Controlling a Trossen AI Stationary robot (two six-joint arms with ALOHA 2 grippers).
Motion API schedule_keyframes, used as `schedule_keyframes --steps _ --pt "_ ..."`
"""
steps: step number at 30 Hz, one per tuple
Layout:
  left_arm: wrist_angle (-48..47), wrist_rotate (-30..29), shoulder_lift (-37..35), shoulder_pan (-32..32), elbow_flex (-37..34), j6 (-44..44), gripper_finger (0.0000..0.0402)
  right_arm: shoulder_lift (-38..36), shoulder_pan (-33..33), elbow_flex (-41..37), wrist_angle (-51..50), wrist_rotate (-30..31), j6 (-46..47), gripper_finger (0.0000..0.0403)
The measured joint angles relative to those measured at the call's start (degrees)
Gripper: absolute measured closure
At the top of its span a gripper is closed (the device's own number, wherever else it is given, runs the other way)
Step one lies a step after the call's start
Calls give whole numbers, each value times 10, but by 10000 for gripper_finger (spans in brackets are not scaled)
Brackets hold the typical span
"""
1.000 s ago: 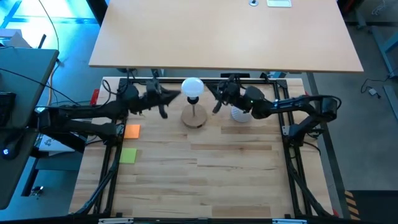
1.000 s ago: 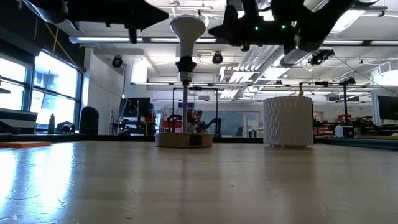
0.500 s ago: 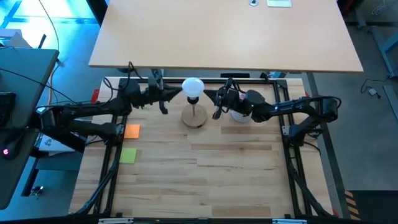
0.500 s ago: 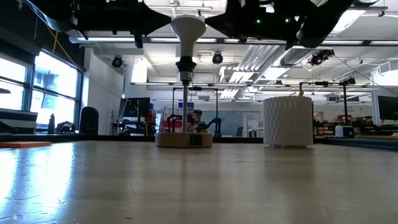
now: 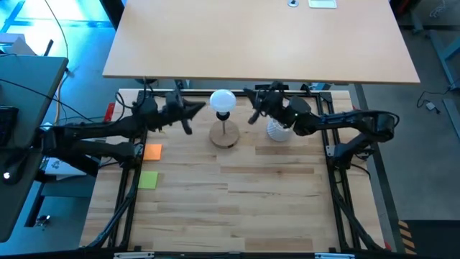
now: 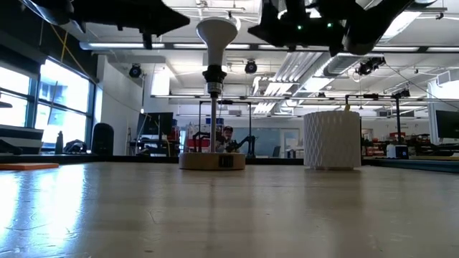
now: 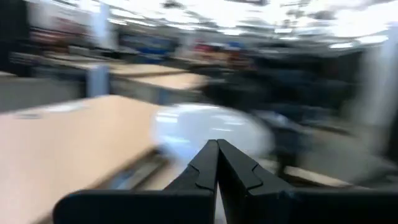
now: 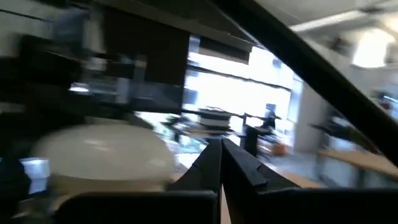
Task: Screw lightbulb
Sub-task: Remove the lightbulb from the brown lamp
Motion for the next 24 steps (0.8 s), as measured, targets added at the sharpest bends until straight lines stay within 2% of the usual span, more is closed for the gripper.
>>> schedule_keyframes --steps 2,3,5,7,10,13,20,22,24 --pt "-8 -50 -5 11 0 21 401 -9 8 0 -16 -68 -9 403" --pt "-8 -56 -5 19 0 30 401 -10 11 0 -19 -110 -12 403" --pt "5 -37 1 40 0 34 402 -10 15 0 -23 -193 -7 403" --pt "26 12 14 62 0 11 401 -7 16 0 -23 -239 0 403" --pt "54 77 45 79 0 -36 402 5 11 0 -31 -224 14 403" --pt "79 112 63 78 0 -70 402 18 -1 0 -28 -185 25 403" --pt "95 150 52 39 0 -129 402 29 -29 0 -16 -10 89 403" --pt "92 141 41 31 0 -148 402 28 -37 0 -5 -6 74 403" --pt "73 118 26 33 0 -144 401 29 -46 0 9 -49 53 403"
